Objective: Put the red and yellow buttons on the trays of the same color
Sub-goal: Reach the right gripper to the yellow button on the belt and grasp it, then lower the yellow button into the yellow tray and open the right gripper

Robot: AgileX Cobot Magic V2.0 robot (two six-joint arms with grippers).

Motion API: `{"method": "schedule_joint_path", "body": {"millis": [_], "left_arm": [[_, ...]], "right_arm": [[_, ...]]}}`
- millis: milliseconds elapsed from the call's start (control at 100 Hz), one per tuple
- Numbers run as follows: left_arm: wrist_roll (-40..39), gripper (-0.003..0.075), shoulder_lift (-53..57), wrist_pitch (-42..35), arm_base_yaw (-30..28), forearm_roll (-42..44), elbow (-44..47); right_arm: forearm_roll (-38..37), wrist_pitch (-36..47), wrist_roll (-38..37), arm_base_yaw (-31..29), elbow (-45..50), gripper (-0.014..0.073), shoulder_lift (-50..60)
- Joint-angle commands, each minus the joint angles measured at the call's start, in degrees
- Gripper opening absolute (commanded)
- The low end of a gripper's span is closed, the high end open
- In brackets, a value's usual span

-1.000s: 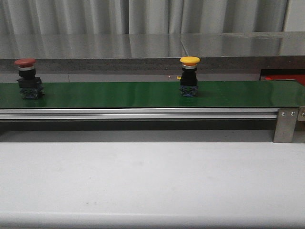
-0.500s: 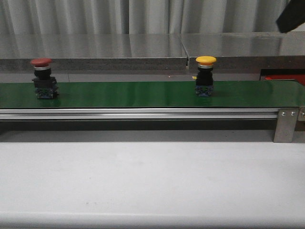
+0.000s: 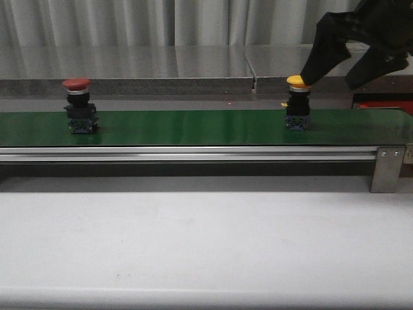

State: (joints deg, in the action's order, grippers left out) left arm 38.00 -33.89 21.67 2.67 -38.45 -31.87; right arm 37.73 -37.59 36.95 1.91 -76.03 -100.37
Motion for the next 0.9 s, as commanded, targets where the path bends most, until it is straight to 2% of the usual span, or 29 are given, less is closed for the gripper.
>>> {"method": "schedule_joint_path", "body": {"millis": [0,110,230,300,420,490,670,890], "left_arm": [[-0.1,-0.0019,0.0,-3.6,0.5,-1.6,-1.6],[-0.1,-0.0019,0.0,-3.6,0.5,-1.6,-1.6],[-0.1,-0.0019,0.0,-3.6,0.5,-1.6,-1.6],[-0.1,-0.0019,0.0,-3.6,0.5,-1.6,-1.6],[-0.1,-0.0019,0.0,-3.6,0.5,-1.6,-1.6],[-0.1,-0.0019,0.0,-3.6,0.5,-1.6,-1.6],[-0.1,-0.0019,0.0,-3.6,0.5,-1.6,-1.6],[-0.1,-0.0019,0.0,-3.6,0.5,-1.6,-1.6]], "right_arm": [[1.1,1.1,0.8,1.0,-4.2,0.0642,0.1],[1.1,1.4,0.8,1.5,-6.6,0.0641,-2.3],[0.8,1.7,0.8,1.5,-8.8,0.0603,-4.6],[0.1,1.8,0.7,1.5,-9.1,0.0525,-5.4],[-0.1,0.4,0.3,1.3,-9.2,0.0297,-5.6],[-0.1,-0.7,-0.2,1.0,-9.6,0.0227,-5.6],[-0.9,-4.6,-4.1,-1.6,-10.5,0.0216,-3.4],[-9.6,-10.1,-10.7,-7.2,-8.3,0.0216,5.5]]}}
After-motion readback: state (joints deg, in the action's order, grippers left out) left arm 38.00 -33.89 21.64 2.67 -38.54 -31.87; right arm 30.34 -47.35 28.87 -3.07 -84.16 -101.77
